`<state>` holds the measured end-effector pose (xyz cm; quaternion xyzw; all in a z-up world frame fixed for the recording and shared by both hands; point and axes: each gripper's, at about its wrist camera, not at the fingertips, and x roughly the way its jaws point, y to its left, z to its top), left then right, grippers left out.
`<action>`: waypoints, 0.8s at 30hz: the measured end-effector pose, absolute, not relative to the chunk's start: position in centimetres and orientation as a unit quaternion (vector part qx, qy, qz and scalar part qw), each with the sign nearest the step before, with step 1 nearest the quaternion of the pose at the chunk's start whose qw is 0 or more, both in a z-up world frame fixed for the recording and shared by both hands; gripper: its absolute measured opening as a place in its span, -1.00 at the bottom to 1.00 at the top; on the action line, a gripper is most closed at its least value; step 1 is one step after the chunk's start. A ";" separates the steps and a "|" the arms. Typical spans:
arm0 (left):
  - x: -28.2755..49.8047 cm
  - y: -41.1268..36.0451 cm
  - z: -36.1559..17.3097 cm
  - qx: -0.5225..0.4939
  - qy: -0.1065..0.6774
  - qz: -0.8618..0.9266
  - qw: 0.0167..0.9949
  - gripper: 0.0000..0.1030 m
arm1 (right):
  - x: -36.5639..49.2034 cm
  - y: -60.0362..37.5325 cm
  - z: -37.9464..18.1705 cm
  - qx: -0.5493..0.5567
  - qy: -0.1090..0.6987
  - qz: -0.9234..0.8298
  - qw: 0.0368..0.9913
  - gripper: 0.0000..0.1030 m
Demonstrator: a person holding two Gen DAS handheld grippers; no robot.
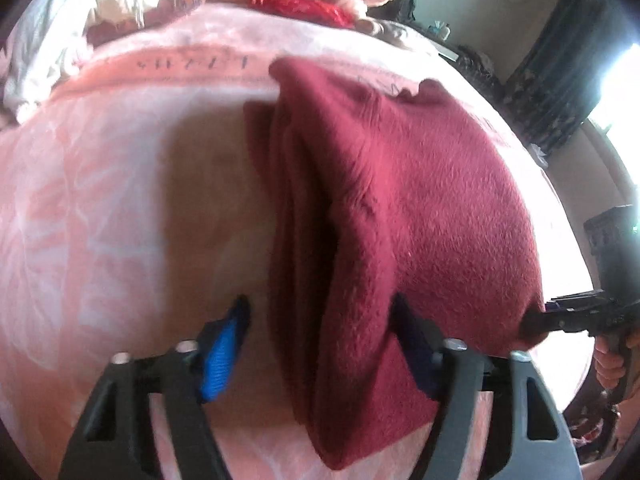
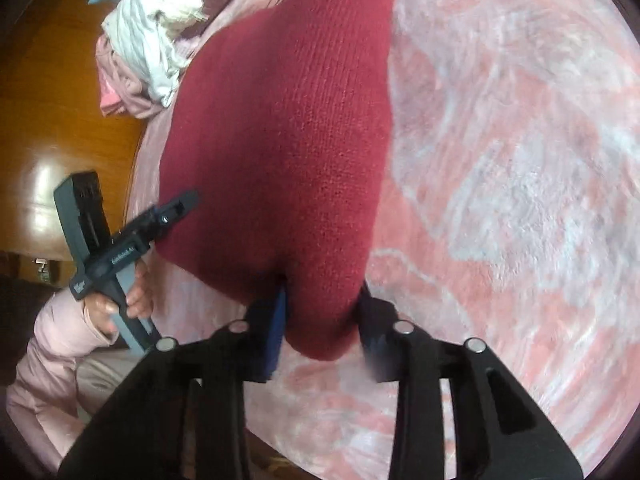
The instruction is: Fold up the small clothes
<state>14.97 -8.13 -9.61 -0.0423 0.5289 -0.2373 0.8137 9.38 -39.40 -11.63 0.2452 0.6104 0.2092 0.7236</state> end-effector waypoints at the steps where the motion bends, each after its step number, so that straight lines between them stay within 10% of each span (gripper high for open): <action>1: 15.0 -8.4 -9.5 -0.049 0.530 -0.243 0.811 -0.03 | 9.3 -39.3 -11.0 0.240 0.604 0.212 0.730 -0.52; 15: 14.2 -8.9 -10.9 -0.021 0.524 -0.238 0.817 0.15 | 8.3 -39.6 -13.4 0.234 0.609 0.188 0.734 -0.44; 20: 13.5 -8.6 -9.0 -0.014 0.528 -0.194 0.827 0.35 | 6.6 -39.5 -10.9 0.226 0.613 0.149 0.742 0.06; 24: 11.6 -7.3 -5.7 -0.011 0.520 -0.165 0.838 0.54 | 3.6 -38.3 -7.1 0.158 0.611 0.110 0.768 0.06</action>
